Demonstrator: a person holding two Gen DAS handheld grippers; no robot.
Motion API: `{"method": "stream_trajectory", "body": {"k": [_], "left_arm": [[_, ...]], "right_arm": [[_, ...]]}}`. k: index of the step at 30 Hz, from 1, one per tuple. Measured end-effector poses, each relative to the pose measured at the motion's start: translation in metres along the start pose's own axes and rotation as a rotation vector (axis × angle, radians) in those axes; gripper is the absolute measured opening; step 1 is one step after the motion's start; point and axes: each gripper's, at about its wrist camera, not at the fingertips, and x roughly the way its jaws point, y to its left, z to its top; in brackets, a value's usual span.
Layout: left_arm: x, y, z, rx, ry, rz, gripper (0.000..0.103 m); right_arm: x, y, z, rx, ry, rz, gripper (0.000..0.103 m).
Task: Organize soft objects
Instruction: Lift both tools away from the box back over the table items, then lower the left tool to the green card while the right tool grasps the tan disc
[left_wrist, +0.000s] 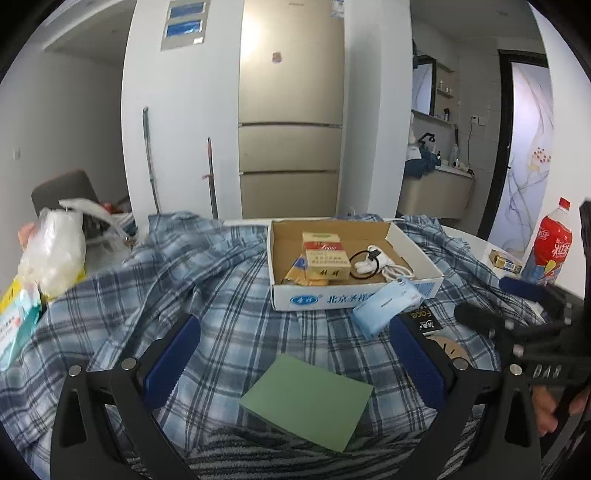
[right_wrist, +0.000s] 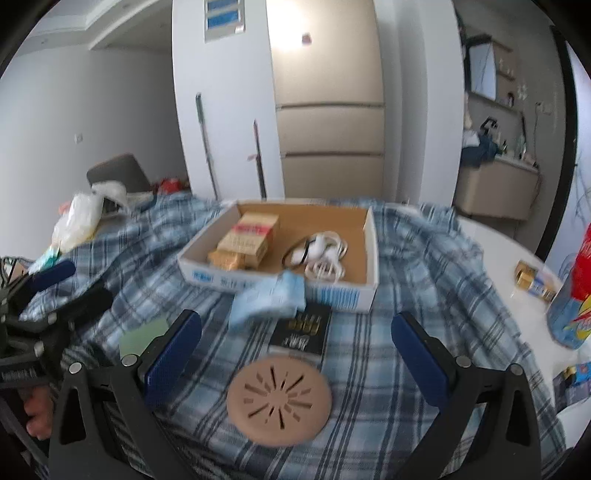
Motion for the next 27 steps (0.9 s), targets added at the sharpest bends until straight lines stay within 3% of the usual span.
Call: {"method": "stream_trajectory", "body": {"k": [16, 27], "left_arm": [[0.013, -0.005, -0.006, 0.025, 0.082, 0.024, 0.103], [0.038, 0.002, -0.015, 0.004, 0.239, 0.045, 0.103]], "right_arm": [[0.024, 0.01, -0.01, -0.044, 0.154, 0.016, 0.102], [0.048, 0.018, -0.019, -0.084, 0.296, 0.043, 0.102]]}}
